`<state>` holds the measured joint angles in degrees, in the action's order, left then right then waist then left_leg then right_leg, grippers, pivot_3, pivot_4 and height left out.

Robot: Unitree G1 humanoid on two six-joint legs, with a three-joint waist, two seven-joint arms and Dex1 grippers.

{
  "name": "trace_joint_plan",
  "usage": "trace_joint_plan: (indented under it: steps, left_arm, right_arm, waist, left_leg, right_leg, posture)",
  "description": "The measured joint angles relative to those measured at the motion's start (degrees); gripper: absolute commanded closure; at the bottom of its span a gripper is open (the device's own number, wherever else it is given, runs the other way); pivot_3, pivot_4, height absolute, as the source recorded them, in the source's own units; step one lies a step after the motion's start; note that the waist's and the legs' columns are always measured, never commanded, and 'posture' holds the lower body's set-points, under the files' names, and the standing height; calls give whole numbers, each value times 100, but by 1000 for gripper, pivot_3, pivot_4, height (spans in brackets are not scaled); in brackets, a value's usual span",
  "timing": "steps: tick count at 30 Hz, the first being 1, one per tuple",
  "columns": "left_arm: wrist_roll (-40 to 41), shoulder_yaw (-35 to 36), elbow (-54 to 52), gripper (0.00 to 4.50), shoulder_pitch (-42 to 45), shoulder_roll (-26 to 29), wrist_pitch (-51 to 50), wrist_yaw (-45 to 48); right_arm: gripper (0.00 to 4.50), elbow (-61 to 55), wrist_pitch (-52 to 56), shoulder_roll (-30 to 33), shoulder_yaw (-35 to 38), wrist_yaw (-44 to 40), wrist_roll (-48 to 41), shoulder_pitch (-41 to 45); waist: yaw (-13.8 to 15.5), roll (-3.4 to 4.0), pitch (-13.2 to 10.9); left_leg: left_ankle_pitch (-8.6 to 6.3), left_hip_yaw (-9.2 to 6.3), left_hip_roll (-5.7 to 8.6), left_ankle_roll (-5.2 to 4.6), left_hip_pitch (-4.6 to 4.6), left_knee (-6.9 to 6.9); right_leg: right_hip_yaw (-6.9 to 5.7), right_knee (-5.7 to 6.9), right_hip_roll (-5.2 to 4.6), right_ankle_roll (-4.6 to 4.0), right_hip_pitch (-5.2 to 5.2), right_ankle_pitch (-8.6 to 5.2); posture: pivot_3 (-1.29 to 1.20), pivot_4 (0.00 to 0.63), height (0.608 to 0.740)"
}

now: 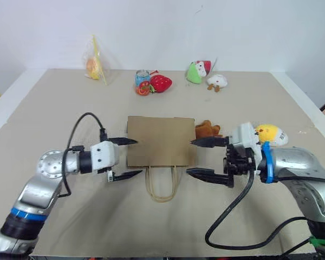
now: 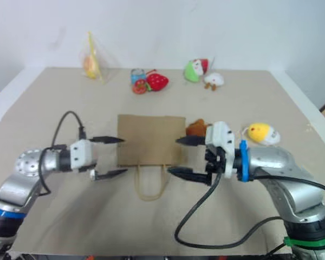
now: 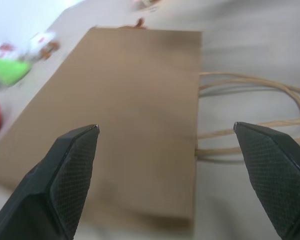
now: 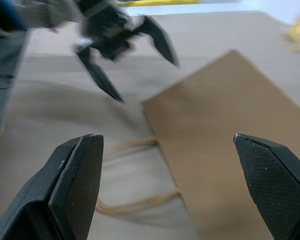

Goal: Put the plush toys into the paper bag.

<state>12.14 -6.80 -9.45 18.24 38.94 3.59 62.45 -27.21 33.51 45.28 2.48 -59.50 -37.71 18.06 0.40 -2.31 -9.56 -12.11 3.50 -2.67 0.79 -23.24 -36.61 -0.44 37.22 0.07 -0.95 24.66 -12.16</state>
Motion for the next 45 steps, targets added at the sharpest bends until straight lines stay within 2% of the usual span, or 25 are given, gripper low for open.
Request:
trace_joint_plan:
  steps: [4, 11, 23, 32, 45]
  left_arm:
    - [-330, -505, 484, 41, 480, -225, 723, 328]
    - [-769, -1066, 737, 41, 495, -420, 1440, 436]
    - [-710, -1098, 826, 41, 498, -205, 1647, 639]
    - [-539, -935, 825, 41, 499, 0, 1631, 767]
    - [-982, -1318, 1023, 41, 666, -643, 1953, 534]
  right_arm:
    - [0, 76, 38, -210, -232, 112, -1, 446]
    - [0, 37, 256, -269, -225, 419, -54, 470]
    - [0, -265, 581, -255, -92, 605, -416, 295]
    - [0, -425, 546, -58, -106, 329, -483, 223]
    - [0, -425, 460, -123, -237, 479, -309, 246]
  waist:
    - [0, 0, 0]
    - [-3, 0, 0]
    - [-5, 0, 0]
    - [-5, 0, 0]
    - [-6, 0, 0]
  left_leg:
    - [-6, 9, 2, -10, -14, 0]
    - [-8, 12, -1, -14, -11, -3]
    - [-6, 13, -7, -14, -5, -9]
    - [-7, 15, -7, -14, -5, -11]
    - [-7, 20, -6, -14, -6, -14]
  right_leg:
    - [17, 0, 0, 3, 20, 2]
    - [33, 5, 0, 11, 25, 8]
    - [36, 14, 8, 12, 24, 13]
    - [38, 14, 7, 13, 25, 13]
    - [45, 14, 9, 17, 25, 15]
  posture:
    - [0, 150, 740]
    - [0, 150, 740]
    - [0, 150, 740]
    - [0, 150, 740]
    - [0, 150, 740]
